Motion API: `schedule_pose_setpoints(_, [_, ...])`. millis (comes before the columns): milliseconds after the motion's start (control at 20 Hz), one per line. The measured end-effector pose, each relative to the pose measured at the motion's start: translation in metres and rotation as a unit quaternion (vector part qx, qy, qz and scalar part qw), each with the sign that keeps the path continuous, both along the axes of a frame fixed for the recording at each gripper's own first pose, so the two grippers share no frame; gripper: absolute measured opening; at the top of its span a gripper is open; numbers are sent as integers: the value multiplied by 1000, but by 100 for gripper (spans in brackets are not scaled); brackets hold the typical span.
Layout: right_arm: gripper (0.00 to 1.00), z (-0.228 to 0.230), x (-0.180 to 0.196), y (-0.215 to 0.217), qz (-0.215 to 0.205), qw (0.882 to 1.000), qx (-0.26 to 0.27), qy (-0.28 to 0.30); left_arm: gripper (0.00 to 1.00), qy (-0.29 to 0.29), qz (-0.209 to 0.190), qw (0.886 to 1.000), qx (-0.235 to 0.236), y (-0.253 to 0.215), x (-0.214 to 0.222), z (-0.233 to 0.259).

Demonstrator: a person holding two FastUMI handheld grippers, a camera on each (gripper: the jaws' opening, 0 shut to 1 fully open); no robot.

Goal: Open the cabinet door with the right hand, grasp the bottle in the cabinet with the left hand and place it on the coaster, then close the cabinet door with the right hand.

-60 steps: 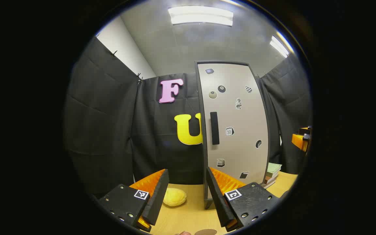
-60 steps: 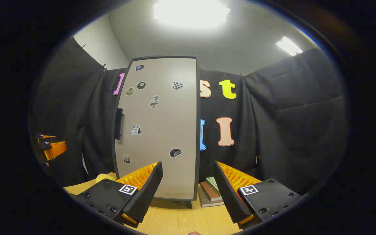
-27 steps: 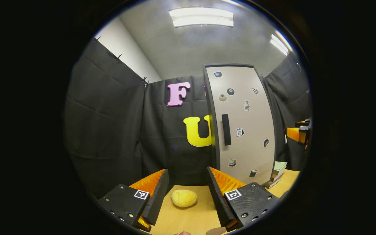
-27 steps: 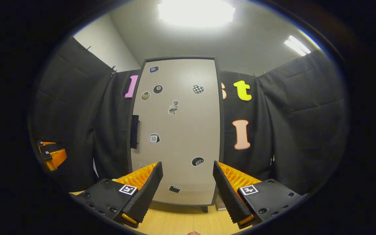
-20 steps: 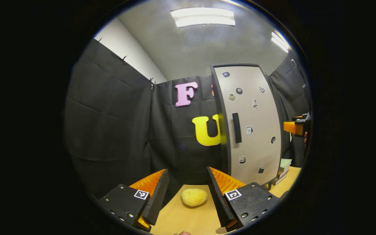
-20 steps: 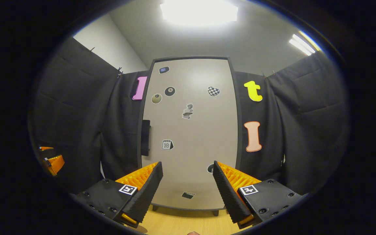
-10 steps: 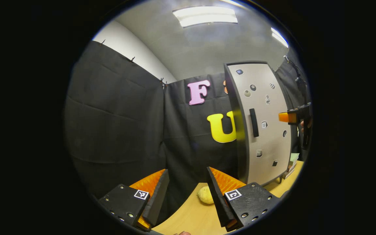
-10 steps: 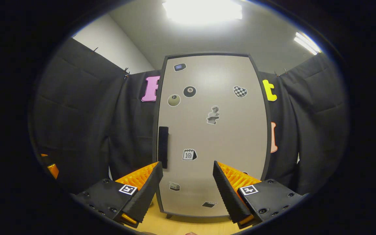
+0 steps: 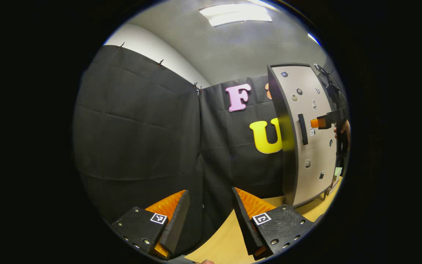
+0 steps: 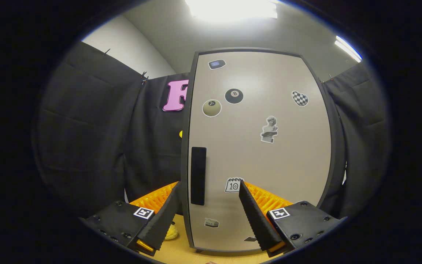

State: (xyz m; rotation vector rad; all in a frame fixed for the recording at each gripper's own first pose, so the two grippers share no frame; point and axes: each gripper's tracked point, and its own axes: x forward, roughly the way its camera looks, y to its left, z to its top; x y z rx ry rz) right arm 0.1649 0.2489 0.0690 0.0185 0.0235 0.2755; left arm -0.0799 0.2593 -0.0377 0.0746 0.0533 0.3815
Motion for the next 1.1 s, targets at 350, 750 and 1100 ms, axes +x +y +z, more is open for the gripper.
schedule_pose_setpoints(350, [97,-5,35,34,5,1000,-25,17,64,17,34,999,-7,32,-12,-21])
schedule_pose_setpoints(750, [85,-22,69,59,-5,997,-46,56,67,17,60,998,-18,61,-37,-24])
schedule_pose_setpoints(1100, [40,-23,80,47,-40,996,-17,82,67,15,62,998,-20,68,-43,-22])
